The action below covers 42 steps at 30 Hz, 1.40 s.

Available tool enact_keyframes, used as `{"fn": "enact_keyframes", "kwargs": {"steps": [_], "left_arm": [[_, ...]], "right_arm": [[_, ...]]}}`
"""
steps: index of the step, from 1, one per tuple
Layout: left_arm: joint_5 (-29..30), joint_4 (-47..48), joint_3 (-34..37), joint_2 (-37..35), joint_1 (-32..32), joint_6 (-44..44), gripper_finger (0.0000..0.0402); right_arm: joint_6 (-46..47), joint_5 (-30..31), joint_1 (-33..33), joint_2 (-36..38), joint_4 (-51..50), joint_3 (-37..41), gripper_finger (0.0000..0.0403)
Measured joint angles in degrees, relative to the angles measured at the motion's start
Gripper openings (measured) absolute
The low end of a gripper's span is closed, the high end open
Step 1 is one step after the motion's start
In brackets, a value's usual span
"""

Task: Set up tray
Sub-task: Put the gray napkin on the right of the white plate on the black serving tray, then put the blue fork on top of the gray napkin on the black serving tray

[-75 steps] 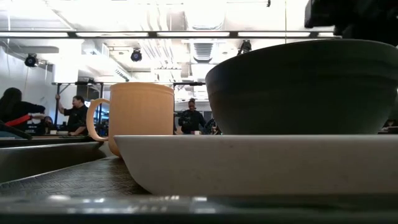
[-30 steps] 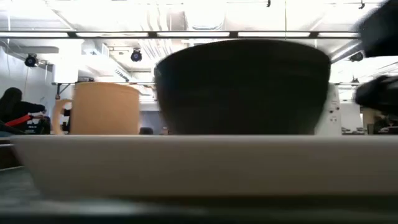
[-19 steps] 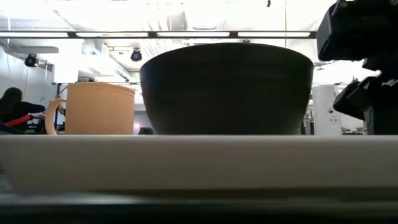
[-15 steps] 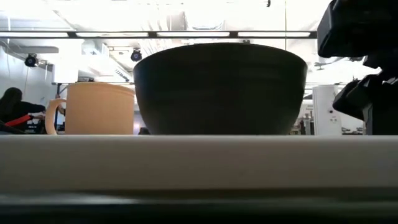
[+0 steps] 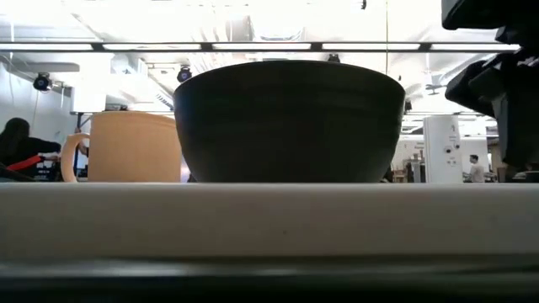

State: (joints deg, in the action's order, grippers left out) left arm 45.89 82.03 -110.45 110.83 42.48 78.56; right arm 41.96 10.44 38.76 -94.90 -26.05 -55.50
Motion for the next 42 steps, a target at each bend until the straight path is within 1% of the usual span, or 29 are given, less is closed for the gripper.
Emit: {"fn": "enact_keyframes", "kwargs": {"steps": [3, 7, 9, 12, 17, 20, 22, 27, 33, 36, 39, 42], "left_arm": [[0.02, -0.23, 0.34, -0.02, 0.0, 0.0, 0.0199], [0.03, -1.21, 0.41, -0.02, 0.0, 0.0, 0.0199], [-0.15, -1.52, 0.37, -0.02, 0.01, 0.0, 0.0199], [-0.57, -2.09, 0.28, -0.02, 0.22, 0.0, 0.0199], [-1.93, -2.43, 0.28, -0.02, 0.35, 0.0, 0.0199], [-2.54, -2.46, 0.28, -0.02, 0.35, 0.0, 0.0199], [-2.54, -2.46, 0.28, -0.02, 0.37, 0.0, 0.0199], [-2.53, -2.41, 0.28, -0.02, 0.35, 0.0, 0.0199], [-2.51, -2.41, 0.58, -0.02, 0.33, 0.0, 0.0199], [-2.51, -2.42, 0.58, -0.02, 0.33, 0.0, 0.0199], [-2.49, -2.58, 0.58, -0.02, 0.33, 0.0, 0.0199], [-2.51, -3.51, 0.58, -0.02, 0.33, 0.0, 0.0199]], "right_arm": [[-0.98, -2.43, 0.09, -1.18, 1.4, 0.74, 0.0171], [-1.49, -8.41, 0.21, -4.7, 3.11, 1.39, 0.0171], [-1.51, -8.64, 0.48, -5.96, 4.24, 1.37, 0.0171], [0.2, -6.75, 0.66, -7.23, 7.33, 1.18, 0.0171], [7.39, 2.71, 0.28, -8.07, 12.37, 1.3, 0.0171], [9.05, 4.64, -0.19, -8.08, 13.5, 1.31, 0.0171], [9.83, 4.38, -0.1, -8.08, 12.67, 1.35, 0.0171], [9.94, 0.31, 0.74, -7.52, 10.17, 1.39, 0.0171], [9.67, -1.16, 1.5, -5.73, 9.17, 1.42, 0.0171], [7.04, -1.07, 1.37, -3.94, 8.44, 1.42, 0.0171], [2.2, -1.05, 0.86, -1.75, 7.06, 1.42, 0.0171], [-3.16, 0.05, -0.25, 0.39, 0.89, 0.74, 0.0171]]}}
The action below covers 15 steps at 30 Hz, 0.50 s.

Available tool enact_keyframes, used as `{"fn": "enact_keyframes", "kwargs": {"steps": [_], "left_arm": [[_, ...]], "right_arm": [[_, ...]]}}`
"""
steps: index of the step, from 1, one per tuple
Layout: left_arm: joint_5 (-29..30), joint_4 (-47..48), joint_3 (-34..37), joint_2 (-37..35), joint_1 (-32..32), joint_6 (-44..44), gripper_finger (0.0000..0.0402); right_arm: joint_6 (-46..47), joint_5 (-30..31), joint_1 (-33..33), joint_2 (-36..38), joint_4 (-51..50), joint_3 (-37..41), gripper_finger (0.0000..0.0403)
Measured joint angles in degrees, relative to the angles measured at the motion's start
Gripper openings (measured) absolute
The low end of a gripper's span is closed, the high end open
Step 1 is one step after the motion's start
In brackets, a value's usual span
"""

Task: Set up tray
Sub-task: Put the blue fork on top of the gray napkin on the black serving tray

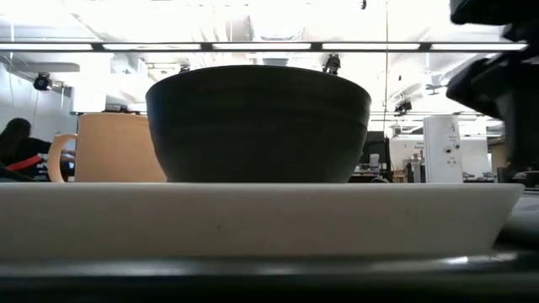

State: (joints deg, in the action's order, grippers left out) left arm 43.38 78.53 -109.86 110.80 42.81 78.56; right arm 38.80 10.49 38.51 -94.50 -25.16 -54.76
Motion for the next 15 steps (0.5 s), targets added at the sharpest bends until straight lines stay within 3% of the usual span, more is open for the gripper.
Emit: {"fn": "enact_keyframes", "kwargs": {"steps": [4, 10, 13, 15], "left_arm": [[0.04, -0.71, 0.0, 0.0, -0.02, 0.0, 0.0199], [0.41, -1.57, 0.0, 0.0, -0.15, 0.06, 0.0199], [1.76, -1.64, 0.0, 0.08, -0.15, 2.1, 0.0199], [2.46, -1.66, 0.0, 0.16, -0.15, 3.8, 0.0199]], "right_arm": [[-7.38, 3.69, -3.72, 2.73, -10.44, -1.61, 0.0171], [-23.05, 4.91, -13.58, 5.43, -16.62, -5.69, 0.0171], [-20.63, 3.51, -21.95, 5.01, -20.28, -7.31, 0.0171], [-12.9, 2.92, -28.27, 4.82, -22.65, -7.53, 0.0171]]}}
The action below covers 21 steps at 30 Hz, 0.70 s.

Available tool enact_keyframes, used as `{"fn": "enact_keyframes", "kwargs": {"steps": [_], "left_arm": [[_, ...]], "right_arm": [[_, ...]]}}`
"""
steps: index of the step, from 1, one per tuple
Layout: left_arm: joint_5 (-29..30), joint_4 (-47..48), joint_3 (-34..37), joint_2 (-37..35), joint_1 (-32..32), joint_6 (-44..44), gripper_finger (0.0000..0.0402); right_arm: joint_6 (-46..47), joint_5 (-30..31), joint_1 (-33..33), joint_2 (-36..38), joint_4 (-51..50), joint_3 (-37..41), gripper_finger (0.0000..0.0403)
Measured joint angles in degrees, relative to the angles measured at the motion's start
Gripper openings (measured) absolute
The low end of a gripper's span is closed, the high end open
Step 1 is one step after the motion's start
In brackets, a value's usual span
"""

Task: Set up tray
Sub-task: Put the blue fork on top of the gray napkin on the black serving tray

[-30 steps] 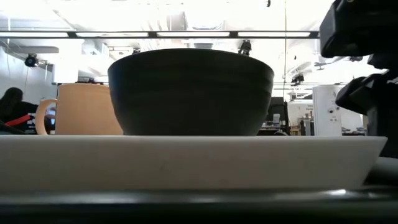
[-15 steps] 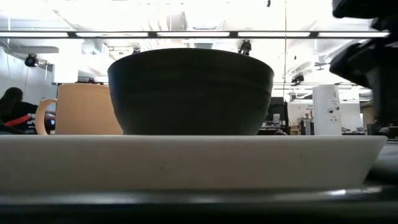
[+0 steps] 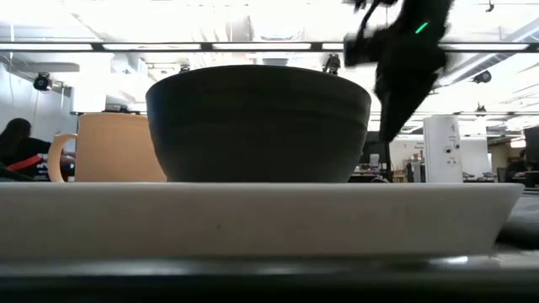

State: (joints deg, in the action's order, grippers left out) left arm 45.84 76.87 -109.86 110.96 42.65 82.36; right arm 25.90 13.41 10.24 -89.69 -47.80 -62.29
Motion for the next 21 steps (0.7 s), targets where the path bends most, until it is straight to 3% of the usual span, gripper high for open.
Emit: {"fn": "enact_keyframes", "kwargs": {"steps": [5, 9, 21], "left_arm": [[0.64, -0.43, 0.28, 0.21, 0.01, 2.38, 0.0199], [1.14, -0.43, 0.52, 0.21, 0.0, 2.44, 0.0199], [5.65, -0.44, 1.28, 0.21, -0.22, 2.43, 0.0199]], "right_arm": [[21.37, -3.59, -14.39, 0.5, -4.89, 1.73, 0.0171], [26.48, -10.67, -22.08, 0.45, -3.51, 4.3, 0.0171], [41.09, -9.15, -26.59, -1.43, 8.18, 7.9, 0.0171]]}}
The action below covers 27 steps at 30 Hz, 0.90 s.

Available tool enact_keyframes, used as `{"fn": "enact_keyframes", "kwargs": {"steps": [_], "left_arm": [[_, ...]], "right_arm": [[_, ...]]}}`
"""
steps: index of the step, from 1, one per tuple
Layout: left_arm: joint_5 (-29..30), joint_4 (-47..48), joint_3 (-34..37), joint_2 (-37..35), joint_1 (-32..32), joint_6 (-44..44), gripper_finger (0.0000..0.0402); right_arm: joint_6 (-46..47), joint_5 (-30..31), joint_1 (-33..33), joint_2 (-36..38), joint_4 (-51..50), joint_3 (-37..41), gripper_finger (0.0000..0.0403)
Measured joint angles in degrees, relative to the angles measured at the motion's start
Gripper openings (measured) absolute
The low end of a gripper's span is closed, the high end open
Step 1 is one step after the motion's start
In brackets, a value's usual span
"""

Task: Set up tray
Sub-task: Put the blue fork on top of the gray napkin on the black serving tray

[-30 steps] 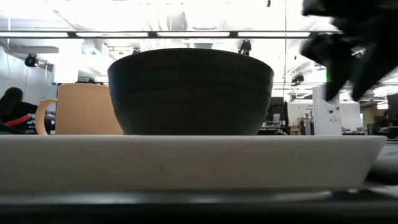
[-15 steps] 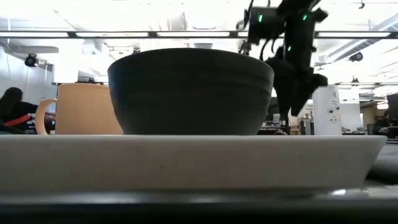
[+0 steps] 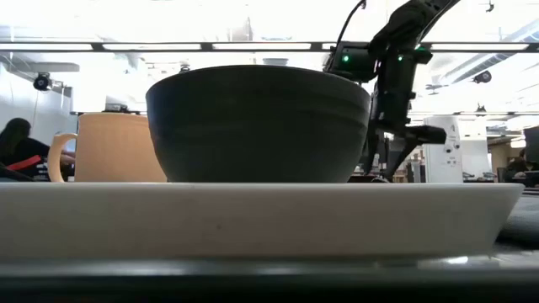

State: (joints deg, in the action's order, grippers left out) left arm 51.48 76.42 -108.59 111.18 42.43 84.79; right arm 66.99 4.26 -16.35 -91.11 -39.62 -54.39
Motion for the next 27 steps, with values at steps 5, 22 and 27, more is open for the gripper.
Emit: {"fn": "enact_keyframes", "kwargs": {"steps": [5, 22, 27], "left_arm": [[0.02, -0.15, 0.38, 0.04, -0.13, 0.01, 0.0199], [-0.04, -0.77, 0.69, 0.04, -0.11, 0.36, 0.0199], [-0.11, -0.87, 1.6, 0.04, -0.11, 2.41, 0.0199]], "right_arm": [[3.44, -2.82, 0.09, -4.03, -0.07, -0.33, 0.0163], [-3.65, -2.37, -3.04, -8.52, -0.34, 0.32, 0.0101], [-10.94, -1.14, -3.72, -8.56, -0.43, 0.42, 0.0058]]}}
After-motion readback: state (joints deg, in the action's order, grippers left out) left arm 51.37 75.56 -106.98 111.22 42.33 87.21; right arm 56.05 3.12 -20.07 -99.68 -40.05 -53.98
